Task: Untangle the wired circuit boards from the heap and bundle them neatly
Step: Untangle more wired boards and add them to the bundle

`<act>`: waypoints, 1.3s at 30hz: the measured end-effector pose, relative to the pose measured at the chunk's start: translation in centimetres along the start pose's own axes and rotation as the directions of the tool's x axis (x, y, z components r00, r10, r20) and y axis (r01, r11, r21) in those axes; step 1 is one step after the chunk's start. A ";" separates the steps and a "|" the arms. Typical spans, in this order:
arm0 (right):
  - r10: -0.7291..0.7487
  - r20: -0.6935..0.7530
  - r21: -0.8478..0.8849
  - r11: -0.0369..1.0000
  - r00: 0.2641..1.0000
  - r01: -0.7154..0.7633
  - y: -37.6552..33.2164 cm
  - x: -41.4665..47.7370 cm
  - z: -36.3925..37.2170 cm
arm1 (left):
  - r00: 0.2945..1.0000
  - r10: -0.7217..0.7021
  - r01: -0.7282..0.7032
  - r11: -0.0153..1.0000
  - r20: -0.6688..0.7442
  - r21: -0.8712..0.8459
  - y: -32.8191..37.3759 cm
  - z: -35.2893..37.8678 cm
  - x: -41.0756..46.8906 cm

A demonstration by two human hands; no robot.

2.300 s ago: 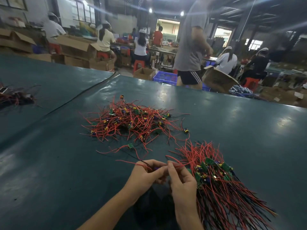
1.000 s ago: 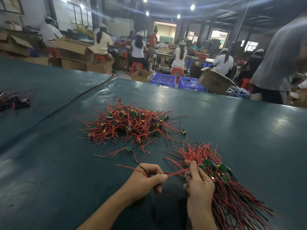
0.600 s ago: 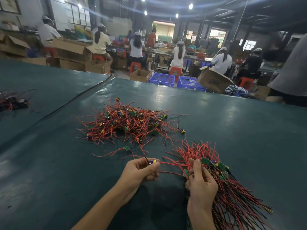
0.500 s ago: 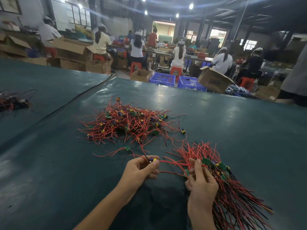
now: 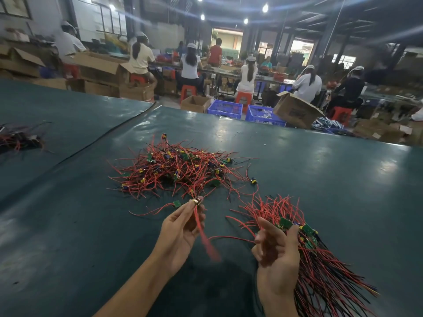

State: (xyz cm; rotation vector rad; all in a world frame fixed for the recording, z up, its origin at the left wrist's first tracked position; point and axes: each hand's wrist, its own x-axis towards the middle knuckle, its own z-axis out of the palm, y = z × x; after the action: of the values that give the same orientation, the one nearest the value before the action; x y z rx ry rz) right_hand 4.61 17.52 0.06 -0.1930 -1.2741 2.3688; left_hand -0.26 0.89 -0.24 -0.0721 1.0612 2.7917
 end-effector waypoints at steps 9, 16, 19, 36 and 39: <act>0.127 0.144 -0.325 0.943 0.981 -0.074 2.3 -1.0 1.4 | 0.882 -0.452 0.403 0.870 0.133 0.285 -0.6 1.6 -1.8; 0.055 0.187 -0.384 0.923 0.981 0.022 2.5 -1.2 1.3 | 0.876 -0.477 0.416 0.823 0.074 0.386 -0.9 1.5 -1.6; 0.011 0.215 -0.407 0.910 0.976 0.079 2.4 -1.2 1.5 | 0.870 -0.486 0.408 0.805 0.084 0.431 -0.8 1.2 -1.8; 0.151 -0.117 -0.153 0.974 0.982 -0.168 0.2 0.8 0.1 | 0.886 -0.427 0.294 0.819 0.182 0.492 0.9 1.4 -2.1; 0.224 0.006 -0.299 0.930 0.974 -0.212 1.2 -0.3 1.2 | 0.908 -0.388 0.290 0.852 0.155 0.436 0.7 1.4 -1.9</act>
State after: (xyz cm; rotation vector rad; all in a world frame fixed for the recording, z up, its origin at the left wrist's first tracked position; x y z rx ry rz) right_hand 4.14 15.92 -0.23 -0.4004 -1.7063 2.3576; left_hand 1.49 1.11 1.43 0.1109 1.3806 2.1539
